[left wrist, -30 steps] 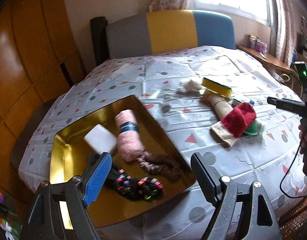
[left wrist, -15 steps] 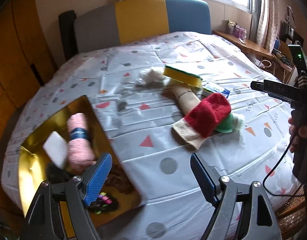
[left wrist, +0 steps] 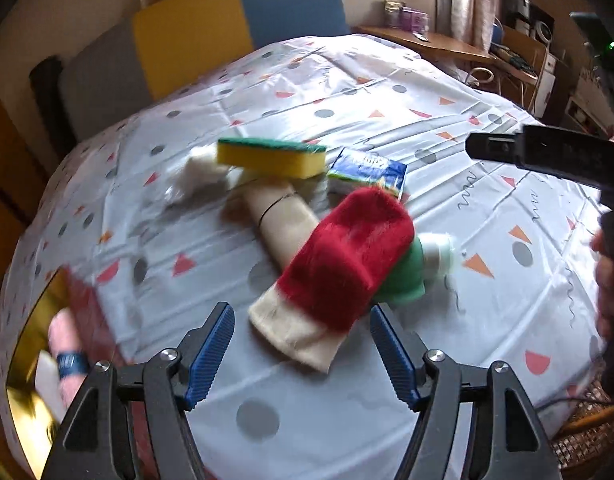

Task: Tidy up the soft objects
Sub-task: 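Reach the left tool to the red mitt and grasp it, then lift the red mitt with the left tool while the right tool grasps the green silicone cup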

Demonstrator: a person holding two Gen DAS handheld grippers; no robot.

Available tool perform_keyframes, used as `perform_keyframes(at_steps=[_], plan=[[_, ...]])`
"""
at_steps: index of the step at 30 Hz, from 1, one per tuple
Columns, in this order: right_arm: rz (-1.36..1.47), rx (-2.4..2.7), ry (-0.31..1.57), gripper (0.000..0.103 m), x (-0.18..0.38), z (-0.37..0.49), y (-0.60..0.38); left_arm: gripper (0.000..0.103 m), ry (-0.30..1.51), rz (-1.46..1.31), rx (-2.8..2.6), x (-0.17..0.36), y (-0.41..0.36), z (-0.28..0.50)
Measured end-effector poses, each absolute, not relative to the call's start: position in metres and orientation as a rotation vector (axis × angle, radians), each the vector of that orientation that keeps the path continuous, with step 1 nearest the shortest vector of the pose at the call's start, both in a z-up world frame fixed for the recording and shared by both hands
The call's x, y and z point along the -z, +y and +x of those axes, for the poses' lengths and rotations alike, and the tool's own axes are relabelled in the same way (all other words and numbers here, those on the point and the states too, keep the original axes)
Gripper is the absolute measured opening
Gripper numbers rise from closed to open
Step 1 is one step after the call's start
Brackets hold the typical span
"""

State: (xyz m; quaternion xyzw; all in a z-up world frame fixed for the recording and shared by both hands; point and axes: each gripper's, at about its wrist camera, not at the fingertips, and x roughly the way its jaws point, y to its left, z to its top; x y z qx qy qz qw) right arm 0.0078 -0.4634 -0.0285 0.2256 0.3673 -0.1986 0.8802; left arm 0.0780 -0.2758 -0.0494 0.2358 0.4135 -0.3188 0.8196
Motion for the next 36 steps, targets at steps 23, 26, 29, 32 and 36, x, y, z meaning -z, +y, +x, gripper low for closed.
perform_keyframes(at_steps=[23, 26, 29, 32, 36], plan=[[0.462, 0.354, 0.839, 0.077, 0.045, 0.019, -0.456, 0.011, 1.058, 0.26, 0.85, 0.065, -0.244, 0.048], [0.444, 0.352, 0.851, 0.077, 0.047, 0.02, -0.453, 0.018, 1.108, 0.243, 0.835, 0.071, -0.233, 0.038], [0.434, 0.35, 0.857, 0.077, 0.047, 0.02, -0.451, 0.051, 1.069, 0.274, 0.832, 0.068, -0.232, 0.03], [0.433, 0.352, 0.861, 0.077, 0.048, 0.02, -0.451, 0.065, 1.008, 0.347, 0.856, 0.06, -0.241, 0.025], [0.449, 0.345, 0.863, 0.077, 0.049, 0.021, -0.453, 0.072, 0.96, 0.5, 0.898, 0.069, -0.261, 0.023]])
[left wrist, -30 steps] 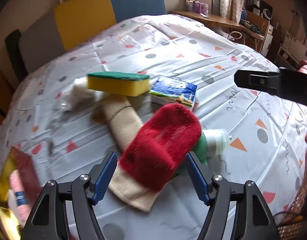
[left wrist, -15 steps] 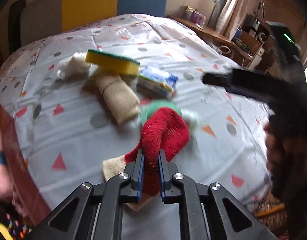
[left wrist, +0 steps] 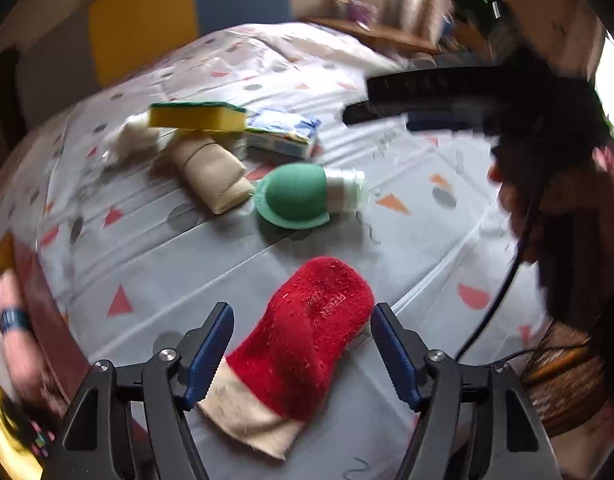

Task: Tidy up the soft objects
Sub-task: 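Lift the red mitt with the left tool while the right tool grasps the green silicone cup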

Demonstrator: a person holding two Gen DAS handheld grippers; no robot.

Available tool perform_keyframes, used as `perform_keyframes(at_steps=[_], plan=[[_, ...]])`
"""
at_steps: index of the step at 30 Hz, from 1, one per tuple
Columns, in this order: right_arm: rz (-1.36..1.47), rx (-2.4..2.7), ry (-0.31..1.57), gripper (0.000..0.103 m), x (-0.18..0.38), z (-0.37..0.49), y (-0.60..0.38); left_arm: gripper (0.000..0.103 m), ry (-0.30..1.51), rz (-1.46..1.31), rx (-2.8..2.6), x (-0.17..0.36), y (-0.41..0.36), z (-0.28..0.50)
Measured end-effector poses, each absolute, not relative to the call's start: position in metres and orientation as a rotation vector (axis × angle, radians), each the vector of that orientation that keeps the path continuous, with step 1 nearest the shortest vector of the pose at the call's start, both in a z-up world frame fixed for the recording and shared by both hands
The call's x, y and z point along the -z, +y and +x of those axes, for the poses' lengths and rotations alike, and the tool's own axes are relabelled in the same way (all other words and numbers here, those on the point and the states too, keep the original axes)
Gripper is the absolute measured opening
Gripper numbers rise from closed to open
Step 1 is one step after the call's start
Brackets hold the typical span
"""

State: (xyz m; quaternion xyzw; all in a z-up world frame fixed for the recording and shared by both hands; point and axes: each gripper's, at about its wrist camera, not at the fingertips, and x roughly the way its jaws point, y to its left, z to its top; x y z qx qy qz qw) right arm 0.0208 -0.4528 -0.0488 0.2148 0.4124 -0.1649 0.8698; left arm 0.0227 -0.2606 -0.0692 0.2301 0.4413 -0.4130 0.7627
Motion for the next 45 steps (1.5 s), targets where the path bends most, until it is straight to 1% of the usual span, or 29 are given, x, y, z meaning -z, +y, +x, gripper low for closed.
perform_keyframes(at_steps=[1, 2, 3, 4, 5, 6, 8, 11, 12, 13, 15, 22, 26, 27, 29, 30, 31, 37, 45], plan=[[0.456, 0.337, 0.862, 0.077, 0.049, 0.021, -0.453, 0.072, 0.969, 0.54, 0.899, 0.077, -0.266, 0.023], [0.461, 0.33, 0.86, 0.077, 0.049, 0.021, -0.453, 0.07, 0.978, 0.556, 0.896, 0.082, -0.267, 0.024], [0.465, 0.321, 0.858, 0.077, 0.049, 0.021, -0.452, 0.049, 0.997, 0.551, 0.901, 0.089, -0.267, 0.025], [0.466, 0.312, 0.857, 0.077, 0.049, 0.022, -0.451, 0.037, 1.017, 0.529, 0.914, 0.094, -0.265, 0.026], [0.466, 0.301, 0.854, 0.077, 0.049, 0.022, -0.45, 0.032, 1.004, 0.502, 0.924, 0.094, -0.261, 0.025], [0.465, 0.288, 0.854, 0.077, 0.049, 0.023, -0.448, 0.024, 0.997, 0.492, 0.925, 0.094, -0.259, 0.023], [0.458, 0.244, 0.859, 0.077, 0.05, 0.027, -0.443, 0.02, 0.999, 0.464, 0.929, 0.094, -0.253, 0.021], [0.397, 0.16, 0.901, 0.079, 0.055, 0.038, -0.425, 0.019, 1.012, 0.416, 0.911, 0.093, -0.242, 0.018], [0.361, 0.145, 0.912, 0.082, 0.056, 0.041, -0.419, 0.019, 1.009, 0.409, 0.909, 0.093, -0.238, 0.017], [0.327, 0.126, 0.923, 0.089, 0.058, 0.044, -0.413, 0.019, 1.007, 0.402, 0.906, 0.094, -0.234, 0.015], [0.256, 0.085, 0.944, 0.094, 0.061, 0.05, -0.4, 0.02, 1.004, 0.381, 0.898, 0.095, -0.226, 0.013], [0.04, 0.024, 1.033, 0.095, 0.084, 0.068, -0.371, 0.02, 0.995, 0.339, 0.889, 0.097, -0.217, 0.012], [0.028, 0.026, 1.059, 0.095, 0.095, 0.073, -0.372, 0.02, 0.996, 0.323, 0.877, 0.099, -0.22, 0.011], [0.029, 0.029, 1.059, 0.094, 0.096, 0.074, -0.372, 0.021, 0.997, 0.319, 0.874, 0.099, -0.22, 0.011], [0.034, 0.023, 1.061, 0.073, 0.097, 0.075, -0.372, 0.021, 0.998, 0.311, 0.869, 0.099, -0.22, 0.011], [0.032, 0.026, 1.066, 0.071, 0.097, 0.075, -0.372, 0.021, 0.996, 0.309, 0.868, 0.099, -0.219, 0.009], [0.02, 0.032, 1.067, 0.067, 0.098, 0.074, -0.372, 0.021, 0.992, 0.308, 0.866, 0.099, -0.219, 0.008], [0.007, 0.042, 1.071, 0.067, 0.101, 0.074, -0.369, 0.018, 0.956, 0.335, 0.833, 0.089, -0.219, 0.0], [0.006, 0.046, 1.065, 0.068, 0.102, 0.074, -0.369, 0.018, 0.882, 0.304, 0.754, 0.051, -0.203, -0.005]])
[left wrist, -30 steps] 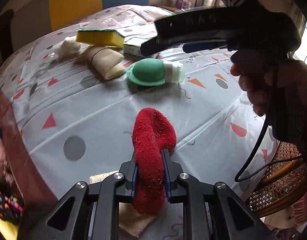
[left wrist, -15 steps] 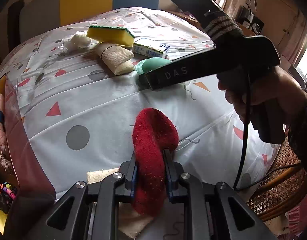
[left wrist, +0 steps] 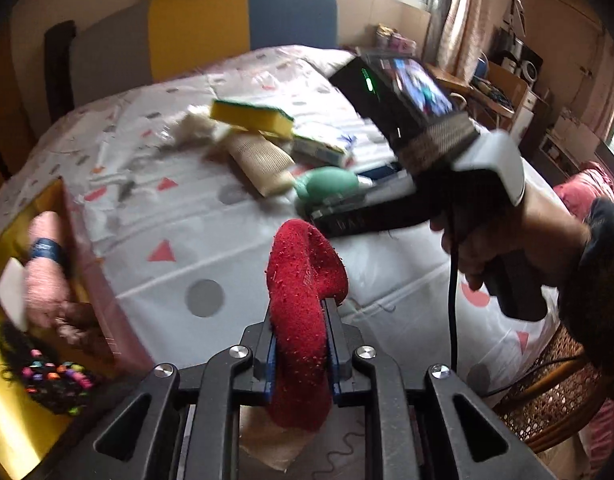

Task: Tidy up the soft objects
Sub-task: 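Lift the red mitt with the left tool while the right tool grasps the green silicone cup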

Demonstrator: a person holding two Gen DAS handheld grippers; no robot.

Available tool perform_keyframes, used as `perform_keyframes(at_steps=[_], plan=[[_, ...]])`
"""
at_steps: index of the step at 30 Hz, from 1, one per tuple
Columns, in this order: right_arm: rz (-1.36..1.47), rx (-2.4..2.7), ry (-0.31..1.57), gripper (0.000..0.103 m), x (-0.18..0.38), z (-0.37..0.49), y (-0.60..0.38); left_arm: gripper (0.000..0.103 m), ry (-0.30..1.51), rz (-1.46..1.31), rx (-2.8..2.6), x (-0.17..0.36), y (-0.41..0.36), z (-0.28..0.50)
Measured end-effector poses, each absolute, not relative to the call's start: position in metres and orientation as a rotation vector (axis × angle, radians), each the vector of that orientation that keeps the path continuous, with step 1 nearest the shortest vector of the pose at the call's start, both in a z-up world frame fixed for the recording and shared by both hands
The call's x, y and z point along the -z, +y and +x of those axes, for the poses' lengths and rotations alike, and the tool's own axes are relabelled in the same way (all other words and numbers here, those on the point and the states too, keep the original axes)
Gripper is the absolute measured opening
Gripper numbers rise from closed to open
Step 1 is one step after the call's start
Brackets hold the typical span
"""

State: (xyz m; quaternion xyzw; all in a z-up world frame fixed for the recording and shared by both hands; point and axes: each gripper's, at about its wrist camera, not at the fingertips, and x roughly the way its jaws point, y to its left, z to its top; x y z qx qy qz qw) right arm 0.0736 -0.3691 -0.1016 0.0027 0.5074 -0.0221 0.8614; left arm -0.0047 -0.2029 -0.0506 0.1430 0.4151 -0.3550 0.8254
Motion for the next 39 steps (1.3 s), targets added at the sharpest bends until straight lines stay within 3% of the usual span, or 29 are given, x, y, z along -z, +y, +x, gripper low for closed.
perform_keyframes(at_steps=[13, 39], plan=[[-0.012, 0.05, 1.052, 0.069, 0.102, 0.072, -0.368, 0.018, 0.725, 0.26, 0.569, -0.004, -0.163, 0.002], [-0.066, 0.086, 1.016, 0.069, 0.102, 0.067, -0.357, 0.018, 0.684, 0.196, 0.33, -0.018, -0.082, 0.016]])
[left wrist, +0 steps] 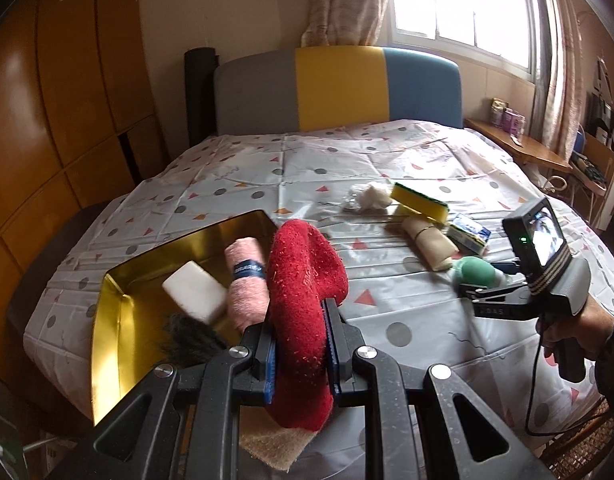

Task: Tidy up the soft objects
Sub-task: 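Lift the red mitt with the left tool while the right tool grasps the green silicone cup, then lower the red mitt into the gold tray and open the left tool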

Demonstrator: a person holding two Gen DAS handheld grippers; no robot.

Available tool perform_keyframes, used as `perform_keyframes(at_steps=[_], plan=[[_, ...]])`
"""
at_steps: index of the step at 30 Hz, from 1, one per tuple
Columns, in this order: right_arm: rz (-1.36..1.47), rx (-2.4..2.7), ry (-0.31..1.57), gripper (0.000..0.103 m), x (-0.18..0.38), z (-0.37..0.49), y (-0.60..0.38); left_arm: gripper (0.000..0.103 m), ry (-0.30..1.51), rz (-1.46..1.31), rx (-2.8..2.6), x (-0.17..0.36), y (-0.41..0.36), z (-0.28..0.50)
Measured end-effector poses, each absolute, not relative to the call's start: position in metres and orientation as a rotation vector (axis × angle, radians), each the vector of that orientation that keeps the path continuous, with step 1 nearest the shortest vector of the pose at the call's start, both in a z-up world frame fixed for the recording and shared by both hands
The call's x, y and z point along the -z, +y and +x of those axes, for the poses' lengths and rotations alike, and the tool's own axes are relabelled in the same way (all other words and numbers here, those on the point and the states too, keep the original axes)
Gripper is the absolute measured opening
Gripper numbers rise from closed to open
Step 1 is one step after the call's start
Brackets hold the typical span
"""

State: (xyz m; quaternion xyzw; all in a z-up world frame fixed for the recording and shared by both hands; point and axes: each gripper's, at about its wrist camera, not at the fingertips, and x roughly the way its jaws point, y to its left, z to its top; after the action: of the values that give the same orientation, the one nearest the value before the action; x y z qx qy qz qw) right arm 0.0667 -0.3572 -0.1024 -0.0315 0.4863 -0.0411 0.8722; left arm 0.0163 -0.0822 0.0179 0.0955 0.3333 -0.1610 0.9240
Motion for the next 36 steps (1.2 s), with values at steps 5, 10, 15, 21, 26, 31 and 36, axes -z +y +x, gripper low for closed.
perform_keyframes(at_steps=[5, 10, 15, 21, 26, 31, 36], plan=[[-0.068, 0.087, 1.015, 0.069, 0.102, 0.066, -0.357, 0.018, 0.707, 0.159, 0.293, -0.014, -0.063, 0.023], [-0.07, 0.087, 1.013, 0.069, 0.102, 0.066, -0.358, 0.018, 0.731, 0.123, 0.25, -0.01, -0.043, 0.03], [-0.074, 0.091, 1.011, 0.068, 0.102, 0.066, -0.358, 0.018, 0.765, 0.078, 0.201, -0.003, -0.019, 0.04], [-0.078, 0.094, 1.01, 0.068, 0.102, 0.065, -0.358, 0.018, 0.802, 0.029, 0.122, 0.007, 0.014, 0.054], [-0.081, 0.097, 1.01, 0.068, 0.102, 0.065, -0.357, 0.018, 0.834, -0.033, 0.063, 0.015, 0.044, 0.07], [-0.085, 0.1, 1.01, 0.068, 0.102, 0.065, -0.356, 0.018, 0.918, -0.137, 0.036, 0.034, 0.074, 0.097], [-0.087, 0.101, 1.01, 0.068, 0.103, 0.065, -0.356, 0.018, 0.995, -0.204, 0.007, 0.052, 0.093, 0.128]])
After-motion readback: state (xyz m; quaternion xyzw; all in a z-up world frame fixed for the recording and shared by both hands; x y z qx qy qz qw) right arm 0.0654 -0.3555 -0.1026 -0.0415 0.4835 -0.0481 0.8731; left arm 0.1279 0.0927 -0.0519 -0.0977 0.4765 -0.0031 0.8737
